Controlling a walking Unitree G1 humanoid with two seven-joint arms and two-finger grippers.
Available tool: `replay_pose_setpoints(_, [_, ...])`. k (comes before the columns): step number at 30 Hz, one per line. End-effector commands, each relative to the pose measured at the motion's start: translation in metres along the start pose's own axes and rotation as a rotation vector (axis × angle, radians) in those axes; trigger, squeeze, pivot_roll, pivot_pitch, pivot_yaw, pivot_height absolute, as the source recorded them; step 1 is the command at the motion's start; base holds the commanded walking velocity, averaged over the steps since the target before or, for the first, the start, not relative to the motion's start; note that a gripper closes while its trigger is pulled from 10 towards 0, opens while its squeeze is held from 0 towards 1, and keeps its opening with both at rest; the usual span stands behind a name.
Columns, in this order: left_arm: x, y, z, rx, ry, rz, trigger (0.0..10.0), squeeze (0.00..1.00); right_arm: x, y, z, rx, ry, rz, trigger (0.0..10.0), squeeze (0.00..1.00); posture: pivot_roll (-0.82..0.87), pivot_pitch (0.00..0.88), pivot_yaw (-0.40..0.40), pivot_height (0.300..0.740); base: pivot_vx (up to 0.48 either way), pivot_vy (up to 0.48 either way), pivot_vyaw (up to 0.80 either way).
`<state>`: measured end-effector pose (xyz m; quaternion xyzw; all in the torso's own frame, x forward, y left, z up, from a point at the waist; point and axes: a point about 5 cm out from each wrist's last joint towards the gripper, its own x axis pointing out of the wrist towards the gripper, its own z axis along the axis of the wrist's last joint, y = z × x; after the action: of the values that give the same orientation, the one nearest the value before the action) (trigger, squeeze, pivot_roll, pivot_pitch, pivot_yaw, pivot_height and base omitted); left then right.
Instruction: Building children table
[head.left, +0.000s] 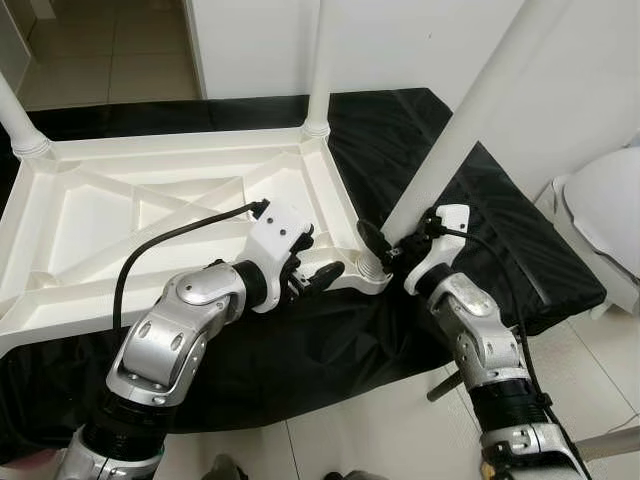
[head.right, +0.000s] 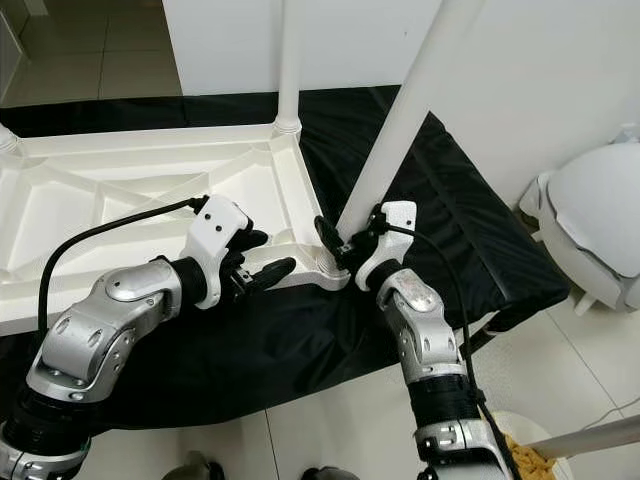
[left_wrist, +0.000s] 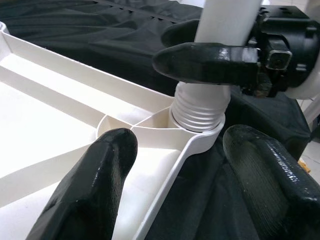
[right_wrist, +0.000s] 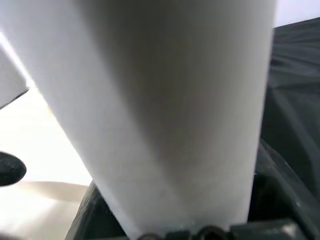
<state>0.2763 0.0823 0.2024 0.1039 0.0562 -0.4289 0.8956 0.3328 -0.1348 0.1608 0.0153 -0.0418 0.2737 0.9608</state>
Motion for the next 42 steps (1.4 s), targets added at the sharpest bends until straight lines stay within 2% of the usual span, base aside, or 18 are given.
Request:
replay_pose_setpoints(1, [0.0,0.001,0.003,0.004,-0.002,0.024,10.0,0.0,-0.013,-0.006,-0.04,0.033,0.197,-0.01,10.0,0.0,-0.02,0.127,-0.044,0.74,0.0,0.0,0.0])
replay_pose_setpoints(4, [-0.001,0.002,0.004,0.004,-0.003,0.029,10.0,0.0,-0.01,-0.008,-0.038,0.033,0.207,0.075,10.0,0.0,-0.01,0.128,-0.046,0.74,0.0,0.0,0.0])
replay_pose_setpoints(10, [-0.003,0.002,0.004,0.002,-0.003,0.04,10.0,0.0,-0.009,-0.011,-0.033,0.014,0.206,0.165,10.0,0.0,0.0,0.129,-0.05,0.74,0.0,0.0,0.0])
replay_pose_setpoints(20, [-0.004,0.002,0.003,-0.005,-0.002,0.048,10.0,0.0,-0.009,-0.019,-0.023,0.014,0.186,0.259,10.0,0.0,0.0,0.125,-0.049,0.74,0.0,0.0,0.0])
replay_pose_setpoints(23, [-0.004,0.003,0.004,-0.003,-0.003,0.049,10.0,0.0,-0.008,-0.022,-0.027,0.004,0.207,0.217,10.0,0.0,0.0,0.121,-0.05,0.74,0.0,0.0,0.0])
replay_pose_setpoints(25, [-0.004,0.002,0.004,-0.001,-0.005,0.051,10.0,0.0,-0.005,-0.024,-0.033,-0.019,0.233,0.127,10.0,0.0,0.0,0.116,-0.055,0.74,0.0,0.0,0.0])
replay_pose_setpoints(27, [-0.004,0.002,0.004,0.0,-0.005,0.052,10.0,0.0,-0.003,-0.025,-0.036,-0.031,0.24,0.089,10.0,0.0,0.0,0.116,-0.055,0.74,0.0,0.0,0.0])
replay_pose_setpoints(29, [-0.004,0.002,0.005,-0.002,-0.007,0.054,10.0,0.0,0.0,-0.019,-0.036,-0.028,0.229,0.043,10.0,0.0,0.0,0.111,-0.059,0.74,0.0,0.0,0.0])
replay_pose_setpoints(32, [-0.004,0.002,0.005,-0.007,-0.012,0.06,10.0,0.0,0.009,0.001,-0.032,-0.019,0.169,-0.002,10.0,0.0,0.0,0.105,-0.064,0.74,0.0,0.0,0.0])
replay_pose_setpoints(36, [-0.004,0.002,0.005,-0.005,-0.012,0.062,10.0,0.0,0.013,0.013,-0.03,0.011,0.139,-0.025,10.0,0.0,0.01,0.102,-0.065,0.74,0.0,0.0,0.0])
replay_pose_setpoints(42, [-0.005,0.002,0.005,-0.003,-0.012,0.064,10.0,0.0,0.011,0.017,-0.037,0.063,0.145,-0.128,10.0,0.0,0.01,0.091,-0.07,0.74,0.0,0.0,0.0])
